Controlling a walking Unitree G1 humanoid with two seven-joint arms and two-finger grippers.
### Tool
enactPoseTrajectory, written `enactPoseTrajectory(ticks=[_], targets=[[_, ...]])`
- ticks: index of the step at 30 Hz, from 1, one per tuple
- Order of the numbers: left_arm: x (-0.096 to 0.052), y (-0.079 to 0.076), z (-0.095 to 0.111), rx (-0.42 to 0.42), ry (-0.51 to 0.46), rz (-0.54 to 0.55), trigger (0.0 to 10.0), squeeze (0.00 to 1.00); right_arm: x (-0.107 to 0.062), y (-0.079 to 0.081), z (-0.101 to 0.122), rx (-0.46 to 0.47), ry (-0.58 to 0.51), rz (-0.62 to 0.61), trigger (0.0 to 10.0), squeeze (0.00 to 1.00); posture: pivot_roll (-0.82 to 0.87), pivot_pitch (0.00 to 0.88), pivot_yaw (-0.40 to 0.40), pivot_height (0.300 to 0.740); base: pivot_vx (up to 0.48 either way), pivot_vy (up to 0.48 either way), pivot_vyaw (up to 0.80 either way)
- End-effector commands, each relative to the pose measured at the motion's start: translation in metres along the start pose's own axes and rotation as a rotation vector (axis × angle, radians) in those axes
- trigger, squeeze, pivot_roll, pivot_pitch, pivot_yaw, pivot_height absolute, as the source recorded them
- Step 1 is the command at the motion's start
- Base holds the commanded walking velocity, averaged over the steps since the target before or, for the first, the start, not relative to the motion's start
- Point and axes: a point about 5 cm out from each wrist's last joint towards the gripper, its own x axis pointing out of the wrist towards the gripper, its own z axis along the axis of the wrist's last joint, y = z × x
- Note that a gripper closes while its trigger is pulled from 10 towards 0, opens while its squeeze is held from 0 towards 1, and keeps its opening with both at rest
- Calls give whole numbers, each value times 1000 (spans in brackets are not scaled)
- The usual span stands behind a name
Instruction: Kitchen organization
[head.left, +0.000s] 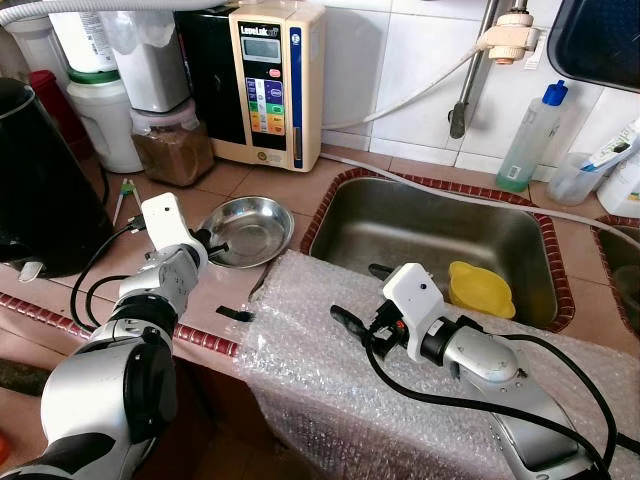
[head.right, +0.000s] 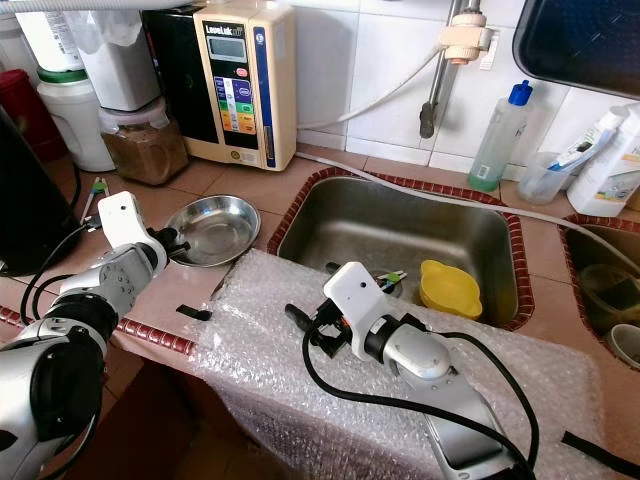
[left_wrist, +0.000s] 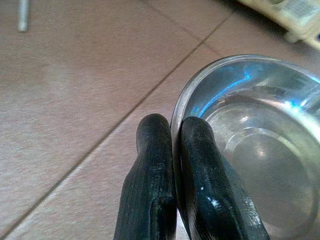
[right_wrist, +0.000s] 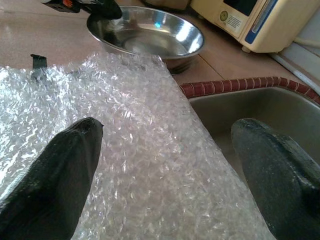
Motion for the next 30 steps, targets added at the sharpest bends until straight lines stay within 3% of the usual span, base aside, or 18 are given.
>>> enactPoseTrajectory(ticks=[1, 11, 14, 15, 20, 30], targets=[[0, -4, 4, 14, -16, -18, 0, 0, 1, -4, 2, -10, -3, -8, 10000, 0, 49, 0, 32, 740, 0, 0, 0], [0, -4, 11, -10, -67, -19, 0, 0, 0, -6, 2, -12, -3, -15, 10000, 0, 47, 0, 27, 740, 0, 0, 0], [-1, -6, 20, -16, -130, -43, 0, 0, 0, -7, 2, -12, -3, -16, 10000, 0, 49, 0, 24, 740, 0, 0, 0], [-3, -12, 31, -38, -218, -89, 0, 0, 0, -7, 2, -13, -4, -16, 10000, 0, 49, 0, 24, 740, 0, 0, 0], [-11, -32, 54, -63, -409, -257, 0, 0, 2, -10, 5, -18, -12, -23, 10000, 0, 46, 0, 16, 740, 0, 0, 0], [-13, -43, 55, -77, -443, -344, 0, 0, 0, -11, 5, -15, -20, -45, 10000, 0, 43, 0, 12, 740, 0, 0, 0]])
